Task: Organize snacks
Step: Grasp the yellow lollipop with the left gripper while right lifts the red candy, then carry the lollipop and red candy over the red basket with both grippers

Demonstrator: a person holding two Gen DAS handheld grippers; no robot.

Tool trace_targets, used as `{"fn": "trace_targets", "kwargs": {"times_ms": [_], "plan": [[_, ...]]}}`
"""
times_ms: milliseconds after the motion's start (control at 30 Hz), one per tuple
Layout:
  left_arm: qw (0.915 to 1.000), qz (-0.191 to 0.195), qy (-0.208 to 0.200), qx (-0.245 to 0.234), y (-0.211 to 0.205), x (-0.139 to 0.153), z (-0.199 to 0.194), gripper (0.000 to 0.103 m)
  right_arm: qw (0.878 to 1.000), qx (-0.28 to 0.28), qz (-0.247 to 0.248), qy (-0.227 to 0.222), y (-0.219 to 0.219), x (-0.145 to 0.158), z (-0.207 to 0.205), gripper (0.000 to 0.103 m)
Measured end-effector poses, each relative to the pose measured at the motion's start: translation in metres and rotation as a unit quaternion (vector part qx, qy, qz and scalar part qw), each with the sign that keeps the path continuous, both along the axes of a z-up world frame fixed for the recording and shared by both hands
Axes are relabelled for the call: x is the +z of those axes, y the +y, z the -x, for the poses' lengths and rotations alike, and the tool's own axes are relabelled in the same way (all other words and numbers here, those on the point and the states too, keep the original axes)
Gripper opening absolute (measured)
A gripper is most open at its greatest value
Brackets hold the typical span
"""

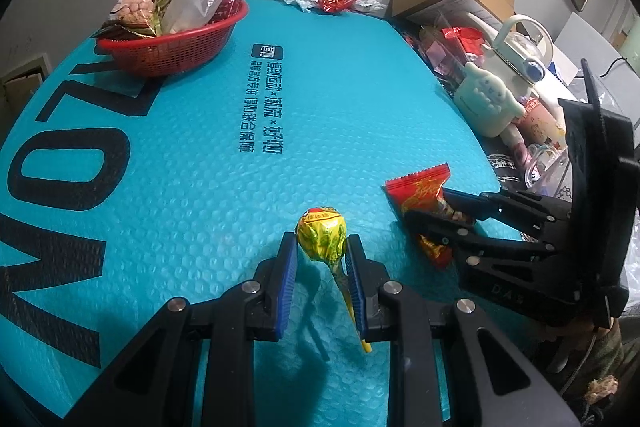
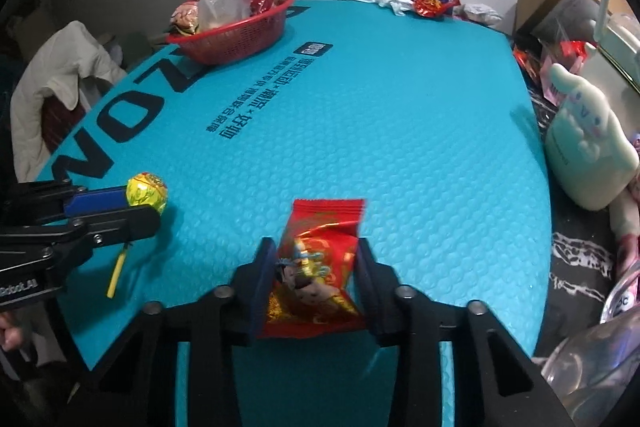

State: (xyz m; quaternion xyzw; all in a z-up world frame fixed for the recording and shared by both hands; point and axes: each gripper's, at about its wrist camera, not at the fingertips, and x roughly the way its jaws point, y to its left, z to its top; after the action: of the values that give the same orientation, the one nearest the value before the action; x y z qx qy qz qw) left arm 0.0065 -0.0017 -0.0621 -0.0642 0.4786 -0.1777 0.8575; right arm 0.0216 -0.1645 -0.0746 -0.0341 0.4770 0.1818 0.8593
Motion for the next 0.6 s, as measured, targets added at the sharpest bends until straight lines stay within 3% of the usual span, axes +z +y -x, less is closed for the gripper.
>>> {"fn": "trace_targets", "kwargs": {"times_ms": [333, 600], "plan": [[0.9998, 0.005, -0.021, -0.004, 0.005, 0.012, 0.004, 0.024, 1.000, 0.012, -0.019, -0.002, 0.003, 0.010, 0.005, 0.028], [0.9972, -0.005, -0.074, -0.009, 0.008, 0.044, 0.007, 0.024, 0.998, 0.033, -0.048, -0.022, 0.004, 0.034, 0.009, 0.028]]}}
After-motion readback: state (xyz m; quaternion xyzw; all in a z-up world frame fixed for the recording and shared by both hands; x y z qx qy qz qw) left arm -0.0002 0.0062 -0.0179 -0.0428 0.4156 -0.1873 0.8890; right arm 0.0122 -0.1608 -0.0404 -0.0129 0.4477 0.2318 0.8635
